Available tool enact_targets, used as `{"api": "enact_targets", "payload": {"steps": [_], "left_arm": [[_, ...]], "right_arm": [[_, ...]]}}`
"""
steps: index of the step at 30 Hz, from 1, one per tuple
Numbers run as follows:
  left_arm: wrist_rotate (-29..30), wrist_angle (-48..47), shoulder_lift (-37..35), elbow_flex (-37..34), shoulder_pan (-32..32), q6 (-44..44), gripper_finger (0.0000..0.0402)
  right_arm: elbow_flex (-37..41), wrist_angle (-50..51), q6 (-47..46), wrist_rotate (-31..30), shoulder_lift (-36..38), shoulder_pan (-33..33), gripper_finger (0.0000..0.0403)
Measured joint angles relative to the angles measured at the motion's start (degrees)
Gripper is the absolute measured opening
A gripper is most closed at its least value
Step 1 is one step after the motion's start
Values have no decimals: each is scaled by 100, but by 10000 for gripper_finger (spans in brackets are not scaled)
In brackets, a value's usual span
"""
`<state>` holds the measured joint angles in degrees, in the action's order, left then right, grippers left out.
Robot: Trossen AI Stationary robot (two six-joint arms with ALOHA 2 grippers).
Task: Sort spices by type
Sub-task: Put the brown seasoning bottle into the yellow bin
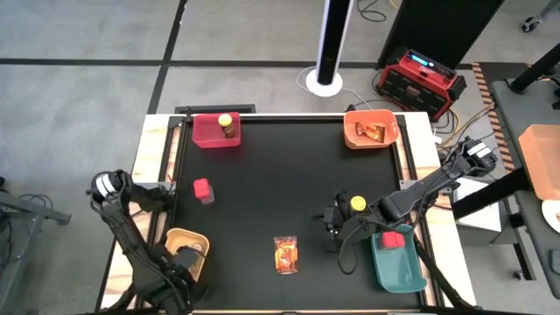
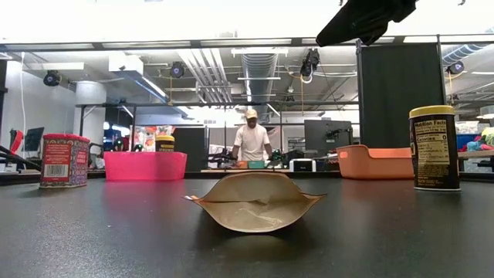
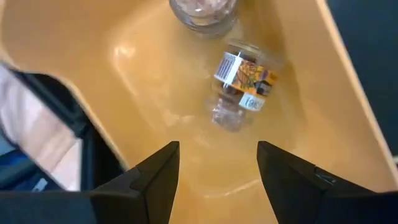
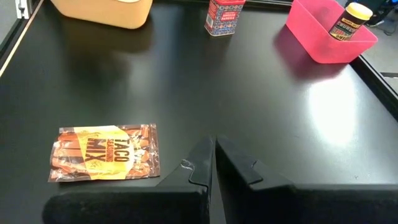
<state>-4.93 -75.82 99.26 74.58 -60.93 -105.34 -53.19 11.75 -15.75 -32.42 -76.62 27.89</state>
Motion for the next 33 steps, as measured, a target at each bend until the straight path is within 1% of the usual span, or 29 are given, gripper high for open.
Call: {"api": "enact_targets", "payload": {"steps": [2,4,6,7,9,11,13,14,15,18,21,25,28,31,33], "left_arm": [[151,-294,0,232,-2,135,199],[516,-520,-4,456,12,389,194],[957,-618,-7,617,50,593,178],[1073,-758,-7,667,84,647,167],[1147,-1073,-7,720,164,700,135],[1148,-1410,-7,691,232,737,92],[1140,-1424,-18,554,298,782,40],[1066,-1321,-24,477,313,830,21],[887,-1187,-26,427,330,867,12],[118,-823,3,411,320,1028,14],[-504,-630,83,491,132,882,4],[-595,-438,189,524,-158,554,2],[-688,-34,259,560,-241,367,1],[-675,388,347,641,-275,317,0],[-644,509,433,643,-282,305,0]], "right_arm": [[0,0,-2,0,0,-1,13],[0,0,-2,-1,0,-1,13],[0,-2,8,-4,0,-1,13],[0,0,11,-7,0,-1,13],[0,-2,5,-7,0,-1,13],[0,-2,-22,-7,0,-1,13],[2,-2,-33,-7,0,-1,13],[2,-2,-39,-4,0,-1,13],[4,-4,-82,-6,-20,-1,13],[9,12,-96,27,-44,1,13],[9,-7,-140,125,-44,1,13],[15,-3,-162,138,-44,27,13],[22,1,-222,140,-44,30,13],[26,-4,-283,137,-44,57,13],[28,-2,-288,138,-44,93,13]]}}
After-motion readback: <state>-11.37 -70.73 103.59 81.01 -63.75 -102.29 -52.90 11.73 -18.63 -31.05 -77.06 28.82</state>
